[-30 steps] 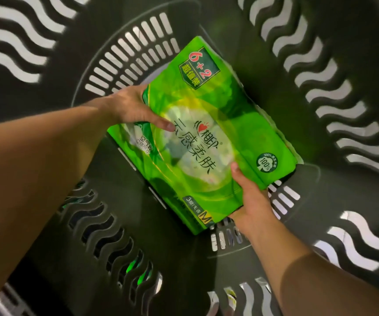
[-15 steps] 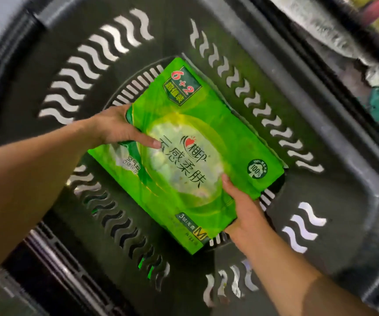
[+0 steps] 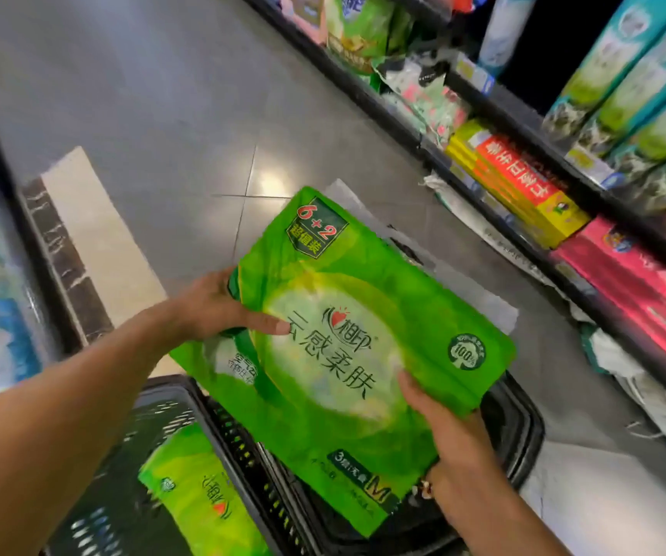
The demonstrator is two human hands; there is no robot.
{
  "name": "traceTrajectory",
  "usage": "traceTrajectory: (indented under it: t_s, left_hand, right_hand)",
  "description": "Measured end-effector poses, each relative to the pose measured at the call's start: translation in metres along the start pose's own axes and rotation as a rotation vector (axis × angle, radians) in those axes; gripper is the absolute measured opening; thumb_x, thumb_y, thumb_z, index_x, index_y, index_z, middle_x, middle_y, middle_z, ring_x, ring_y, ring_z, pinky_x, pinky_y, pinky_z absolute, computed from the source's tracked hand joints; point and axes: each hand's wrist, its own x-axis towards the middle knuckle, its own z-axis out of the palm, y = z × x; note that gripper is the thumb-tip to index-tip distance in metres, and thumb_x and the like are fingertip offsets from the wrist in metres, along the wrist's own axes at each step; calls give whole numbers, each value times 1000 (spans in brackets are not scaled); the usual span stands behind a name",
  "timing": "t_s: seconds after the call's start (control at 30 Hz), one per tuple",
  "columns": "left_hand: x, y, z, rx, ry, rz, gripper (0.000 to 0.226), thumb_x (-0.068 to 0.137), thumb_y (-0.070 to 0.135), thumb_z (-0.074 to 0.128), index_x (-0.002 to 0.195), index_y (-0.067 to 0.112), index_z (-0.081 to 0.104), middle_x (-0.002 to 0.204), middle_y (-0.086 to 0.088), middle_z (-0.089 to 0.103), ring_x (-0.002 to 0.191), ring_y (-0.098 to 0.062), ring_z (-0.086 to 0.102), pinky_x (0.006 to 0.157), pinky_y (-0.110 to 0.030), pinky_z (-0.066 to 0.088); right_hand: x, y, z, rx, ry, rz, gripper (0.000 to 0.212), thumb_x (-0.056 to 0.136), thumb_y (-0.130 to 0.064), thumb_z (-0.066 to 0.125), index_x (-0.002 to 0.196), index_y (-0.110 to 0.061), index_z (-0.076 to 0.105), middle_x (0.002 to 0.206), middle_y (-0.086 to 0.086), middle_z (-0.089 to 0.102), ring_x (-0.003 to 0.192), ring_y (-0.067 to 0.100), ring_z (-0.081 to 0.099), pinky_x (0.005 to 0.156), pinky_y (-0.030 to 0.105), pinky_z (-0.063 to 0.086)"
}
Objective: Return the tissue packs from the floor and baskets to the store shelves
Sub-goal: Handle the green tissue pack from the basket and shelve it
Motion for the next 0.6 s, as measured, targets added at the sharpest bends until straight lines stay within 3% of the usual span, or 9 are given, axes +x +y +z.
traceTrajectory:
  t_s: [0.1,0.17,0.23,0.37,0.43,0.53,0.6]
  left_hand:
    - [-75,43,-33,-65,150,71,76,46,40,99,115,33,66,94,19,77,87,-3,73,83,-24,57]
    - [-132,74,-55,-135,246,124,63,56,30,97,110,34,65,84,26,75,77,8,70,76,-13,55]
    - [-191,105,-79,-206,331,165,64,57,27,97,114,31,66,89,22,76,80,6,71,79,-16,57]
    - [-305,150,-142,-261,418,255,85,33,41,101,110,28,67,97,9,78,89,-6,74,85,-28,59]
    - [-358,170,-167,-278,475,322,81,31,42,100,104,30,67,92,18,78,88,0,73,83,-23,58]
    - [-432,198,-201,-287,642,453,54,52,20,97,93,33,64,72,35,70,70,17,64,68,-6,51]
    - [-475,206,-220,-292,756,517,60,49,29,100,98,33,66,82,30,73,79,13,67,76,-11,54]
  right_hand:
    - [-61,-71,25,-107,-77,-185,81,48,-32,97,123,-25,67,111,-2,76,105,24,71,92,57,54]
    - [-104,-114,42,-202,-140,-332,78,54,-24,96,125,-20,65,115,1,74,106,24,71,92,54,56]
    - [-153,-158,63,-282,-241,-474,72,61,-15,92,127,-14,64,119,5,73,107,25,70,90,51,57]
    - [-257,-246,115,-451,-338,-740,69,57,-9,88,122,-6,64,115,7,74,103,23,71,89,48,58]
    - [-306,-282,141,-521,-372,-827,68,60,-1,88,124,-5,62,118,8,72,107,24,70,91,46,57]
    - [-374,-331,177,-623,-407,-955,78,56,-13,95,126,-11,61,119,4,72,108,23,70,88,44,58]
    - [-421,-353,202,-675,-443,-1025,88,49,-24,99,126,-14,56,118,-1,72,104,15,71,85,37,60]
